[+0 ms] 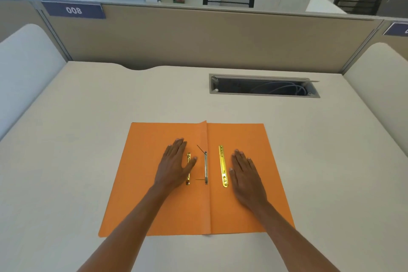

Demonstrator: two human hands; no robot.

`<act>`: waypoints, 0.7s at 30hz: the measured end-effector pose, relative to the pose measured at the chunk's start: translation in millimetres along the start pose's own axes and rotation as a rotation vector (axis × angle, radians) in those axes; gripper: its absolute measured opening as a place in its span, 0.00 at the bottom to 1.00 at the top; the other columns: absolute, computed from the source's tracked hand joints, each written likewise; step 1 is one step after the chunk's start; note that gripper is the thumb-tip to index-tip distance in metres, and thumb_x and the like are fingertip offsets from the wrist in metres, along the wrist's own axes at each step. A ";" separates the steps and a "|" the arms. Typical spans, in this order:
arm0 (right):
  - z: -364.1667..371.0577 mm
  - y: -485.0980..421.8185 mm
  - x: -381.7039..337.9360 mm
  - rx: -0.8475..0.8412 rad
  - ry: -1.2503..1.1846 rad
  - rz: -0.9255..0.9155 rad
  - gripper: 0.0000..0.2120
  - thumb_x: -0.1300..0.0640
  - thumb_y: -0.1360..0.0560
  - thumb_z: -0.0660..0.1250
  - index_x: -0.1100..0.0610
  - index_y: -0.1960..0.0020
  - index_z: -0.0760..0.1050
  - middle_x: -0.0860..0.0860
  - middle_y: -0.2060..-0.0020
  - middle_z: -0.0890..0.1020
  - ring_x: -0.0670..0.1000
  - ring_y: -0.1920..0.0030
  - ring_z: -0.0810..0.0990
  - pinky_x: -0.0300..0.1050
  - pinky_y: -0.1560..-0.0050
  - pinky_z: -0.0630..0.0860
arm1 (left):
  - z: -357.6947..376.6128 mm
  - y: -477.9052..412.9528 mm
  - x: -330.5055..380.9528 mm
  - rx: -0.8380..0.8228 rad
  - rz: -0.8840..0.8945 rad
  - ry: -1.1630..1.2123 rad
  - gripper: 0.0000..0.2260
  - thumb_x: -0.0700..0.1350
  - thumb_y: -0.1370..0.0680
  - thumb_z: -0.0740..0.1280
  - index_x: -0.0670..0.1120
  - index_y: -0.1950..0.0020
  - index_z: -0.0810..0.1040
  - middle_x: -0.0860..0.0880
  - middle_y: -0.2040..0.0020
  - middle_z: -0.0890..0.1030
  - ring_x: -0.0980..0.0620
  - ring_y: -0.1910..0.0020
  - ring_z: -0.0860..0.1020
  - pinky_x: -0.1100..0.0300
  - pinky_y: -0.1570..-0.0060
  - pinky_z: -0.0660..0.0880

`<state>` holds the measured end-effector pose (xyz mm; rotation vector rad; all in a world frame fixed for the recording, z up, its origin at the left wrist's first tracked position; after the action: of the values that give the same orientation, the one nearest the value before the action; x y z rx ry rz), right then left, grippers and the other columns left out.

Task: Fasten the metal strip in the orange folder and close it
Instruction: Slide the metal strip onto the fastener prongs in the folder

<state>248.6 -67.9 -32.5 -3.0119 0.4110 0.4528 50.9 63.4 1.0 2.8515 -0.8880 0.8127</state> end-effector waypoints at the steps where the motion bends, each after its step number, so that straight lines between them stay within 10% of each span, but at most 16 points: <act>1: 0.9 0.4 0.6 -0.006 0.000 0.004 0.26 0.49 0.16 0.45 0.54 0.21 0.43 0.48 0.20 0.48 0.46 0.21 0.42 0.44 0.22 0.40 | 4.1 -4.0 3.0 -0.032 0.016 -0.024 0.33 0.64 0.22 0.57 0.45 0.23 0.59 0.50 0.21 0.58 0.55 0.22 0.51 0.58 0.25 0.44; 14: -14.2 -2.8 -7.4 0.029 -0.038 0.039 0.23 0.52 0.17 0.53 0.57 0.23 0.59 0.51 0.22 0.59 0.50 0.21 0.54 0.47 0.22 0.50 | 31.5 -8.1 -3.5 -0.062 -0.046 -0.138 0.47 0.78 0.32 0.48 0.48 0.22 0.55 0.53 0.20 0.52 0.56 0.22 0.46 0.47 0.24 0.38; 17: -30.5 -11.4 -20.0 0.107 0.003 0.097 0.16 0.51 0.19 0.59 0.58 0.38 0.77 0.56 0.37 0.77 0.58 0.36 0.74 0.50 0.37 0.71 | 31.2 -6.6 -3.6 -0.052 -0.044 -0.133 0.46 0.78 0.31 0.47 0.49 0.22 0.55 0.53 0.20 0.52 0.56 0.22 0.46 0.47 0.24 0.38; 21: -37.0 -24.2 -43.6 -0.007 0.109 0.270 0.19 0.43 0.20 0.59 0.58 0.49 0.79 0.54 0.49 0.78 0.55 0.48 0.76 0.49 0.49 0.73 | 30.4 -6.8 -3.3 -0.041 -0.036 -0.131 0.45 0.78 0.31 0.47 0.50 0.22 0.56 0.53 0.20 0.52 0.55 0.22 0.46 0.47 0.24 0.39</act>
<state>225.3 -37.6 16.4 -3.0068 0.8324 0.3050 66.6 64.9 -26.1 2.9037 -0.8526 0.6034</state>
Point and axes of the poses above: each hand's wrist, its own y-axis away from the middle knuckle, its own z-axis out of the palm, x = y × z, the point moved 6 cm from there along -y, towards the middle knuckle
